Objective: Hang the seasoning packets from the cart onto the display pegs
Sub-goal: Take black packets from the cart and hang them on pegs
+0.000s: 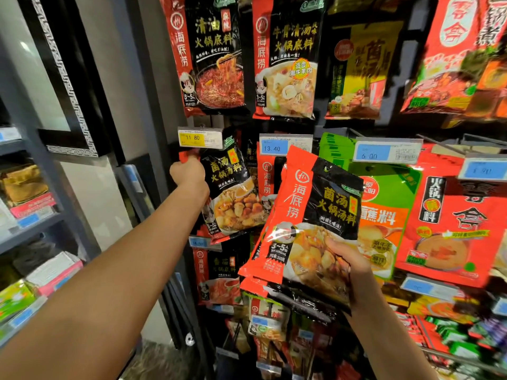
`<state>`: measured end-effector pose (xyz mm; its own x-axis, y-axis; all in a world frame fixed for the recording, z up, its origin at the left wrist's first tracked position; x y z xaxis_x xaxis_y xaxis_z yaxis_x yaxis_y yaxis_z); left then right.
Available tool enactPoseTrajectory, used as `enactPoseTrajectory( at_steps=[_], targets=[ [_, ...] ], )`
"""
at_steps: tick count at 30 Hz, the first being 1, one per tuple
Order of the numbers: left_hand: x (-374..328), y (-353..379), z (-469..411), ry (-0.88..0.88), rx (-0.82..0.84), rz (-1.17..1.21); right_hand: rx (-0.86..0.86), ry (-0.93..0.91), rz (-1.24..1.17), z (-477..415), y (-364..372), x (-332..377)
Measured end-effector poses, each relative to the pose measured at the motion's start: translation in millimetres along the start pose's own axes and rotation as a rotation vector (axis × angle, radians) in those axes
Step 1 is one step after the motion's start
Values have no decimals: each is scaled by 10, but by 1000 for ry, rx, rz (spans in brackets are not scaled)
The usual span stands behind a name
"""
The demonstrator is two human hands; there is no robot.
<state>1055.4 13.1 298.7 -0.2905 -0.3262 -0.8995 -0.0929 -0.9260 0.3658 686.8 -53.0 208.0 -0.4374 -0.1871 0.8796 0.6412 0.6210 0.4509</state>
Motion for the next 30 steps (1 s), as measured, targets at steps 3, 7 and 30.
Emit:
enactPoseTrajectory(
  at_steps=[3,7,30],
  targets=[
    [39,5,11,13,-17,10,-5,-17,-10,-9,32,5],
    [40,30,55,-36,-15,56,-37,-17,8,-31,19,11],
    [189,-25,-88,54,163,6,-36,1,22,21,170,95]
  ],
)
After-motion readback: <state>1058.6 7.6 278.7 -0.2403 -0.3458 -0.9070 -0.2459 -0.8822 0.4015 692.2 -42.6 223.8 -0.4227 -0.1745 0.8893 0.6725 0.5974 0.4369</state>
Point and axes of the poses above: each hand's wrist, its own z-axis away from the middle knuckle, its own y-axis out of the palm, x = y × z, the point moved 7 cm from there along -z, towards the middle knuckle, and after that the axes turned 10 degrees about -y, right-handed, at the moved point
